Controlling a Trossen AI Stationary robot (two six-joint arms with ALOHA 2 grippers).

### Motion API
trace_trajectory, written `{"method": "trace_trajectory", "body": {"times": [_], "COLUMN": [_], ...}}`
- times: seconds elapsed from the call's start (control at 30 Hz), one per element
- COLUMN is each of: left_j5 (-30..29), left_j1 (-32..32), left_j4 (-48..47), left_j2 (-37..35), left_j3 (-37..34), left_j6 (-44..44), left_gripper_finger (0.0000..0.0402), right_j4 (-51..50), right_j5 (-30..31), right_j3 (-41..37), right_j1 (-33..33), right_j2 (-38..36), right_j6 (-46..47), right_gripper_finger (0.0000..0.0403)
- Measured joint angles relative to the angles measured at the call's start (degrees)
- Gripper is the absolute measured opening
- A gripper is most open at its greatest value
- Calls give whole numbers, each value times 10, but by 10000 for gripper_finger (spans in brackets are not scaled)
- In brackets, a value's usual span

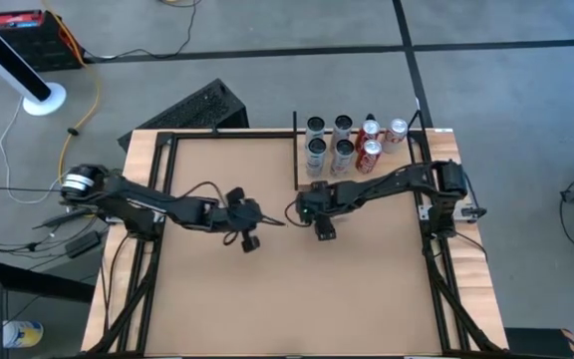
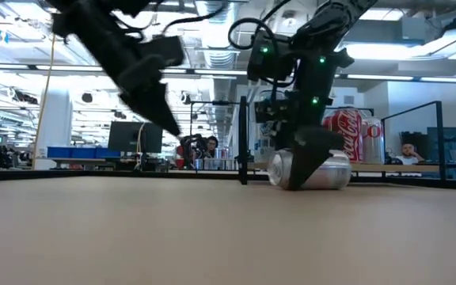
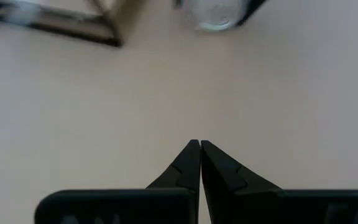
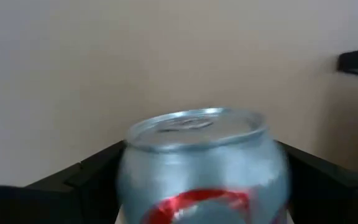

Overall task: Place canned beverage on shelf
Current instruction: Put the silver and red soda can on the shelf

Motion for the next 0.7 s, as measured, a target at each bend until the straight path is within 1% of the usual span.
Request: {"method": "trace_trajectory", "body": {"times": [0.13,0.23,0.3,0.37,0.4,0.47,0.53,0.63,0.7], "left_j5": [-26,-29,-33,-37,-40,-44,-45,-42,-40], "left_j1": [-5,-5,-5,-5,-5,-5,-5,-5,-8], "left_j4": [45,81,95,113,112,125,136,164,174], "left_j2": [-64,-107,-135,-157,-169,-185,-200,-205,-205], "left_j3": [-63,-104,-128,-146,-155,-163,-172,-174,-174], "left_j6": [-20,-31,-36,-40,-43,-44,-43,-31,-25], "left_gripper_finger": [0,0,0,0,0,0,0,0,0], "right_j4": [-10,-10,-12,-12,-15,-22,-10,38,88], "right_j5": [7,31,35,38,35,7,-8,-21,-36], "right_j3": [2,1,1,0,-1,-5,-7,-26,-72], "right_j1": [22,44,56,71,78,92,105,113,115], "right_j2": [14,15,11,2,-5,-27,-57,-134,-199], "right_j6": [24,34,33,35,37,46,45,47,54], "right_gripper_finger": [378,370,354,329,325,325,325,325,325]}}
